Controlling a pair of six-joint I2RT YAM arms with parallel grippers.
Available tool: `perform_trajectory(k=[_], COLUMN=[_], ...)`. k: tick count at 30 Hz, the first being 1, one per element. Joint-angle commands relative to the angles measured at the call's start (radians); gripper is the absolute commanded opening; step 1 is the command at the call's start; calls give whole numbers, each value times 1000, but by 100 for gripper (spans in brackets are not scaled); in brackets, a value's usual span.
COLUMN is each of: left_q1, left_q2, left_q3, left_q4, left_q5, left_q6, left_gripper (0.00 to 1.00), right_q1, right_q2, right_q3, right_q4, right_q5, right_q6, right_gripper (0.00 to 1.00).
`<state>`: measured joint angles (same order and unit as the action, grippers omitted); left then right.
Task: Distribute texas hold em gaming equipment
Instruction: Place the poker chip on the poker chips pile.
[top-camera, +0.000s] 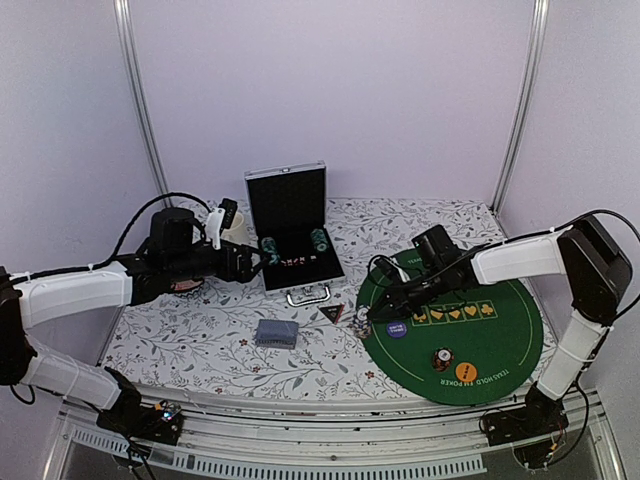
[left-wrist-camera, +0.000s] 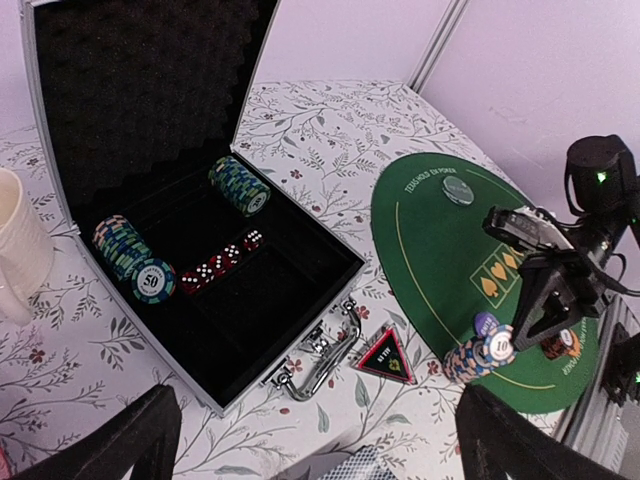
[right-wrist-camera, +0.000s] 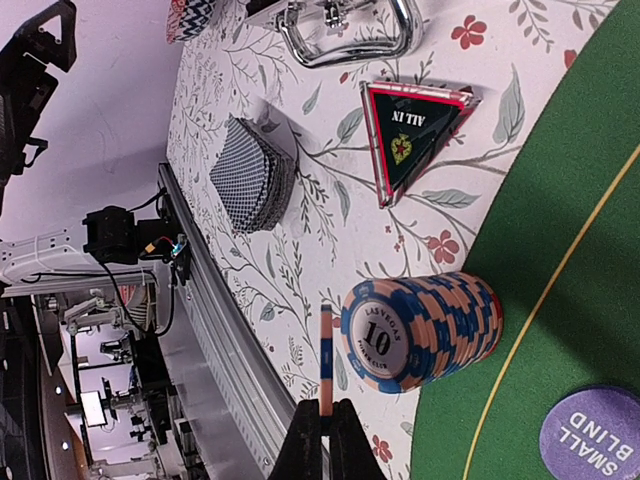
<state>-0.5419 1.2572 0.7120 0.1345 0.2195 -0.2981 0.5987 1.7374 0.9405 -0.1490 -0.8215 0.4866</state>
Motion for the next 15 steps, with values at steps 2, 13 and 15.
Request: perform_trajectory(k=[2,13,15], left_q1=[13,13,13], left_q2=[13,13,12], left_q3=[20,19,20], left_q4=[-14,-19,-21], left_q5=[7,4,3], left_q6=[14,20,21], left_gripper=[98,98,98], right_q1=[-10,-10,-11], right_q2=[32,49,50], right_q3=[6,16,18], right_q4=[12,6,4], right_q5=[-16,-15,-13], right_q6=[4,3,4], right_gripper=[2,3,3])
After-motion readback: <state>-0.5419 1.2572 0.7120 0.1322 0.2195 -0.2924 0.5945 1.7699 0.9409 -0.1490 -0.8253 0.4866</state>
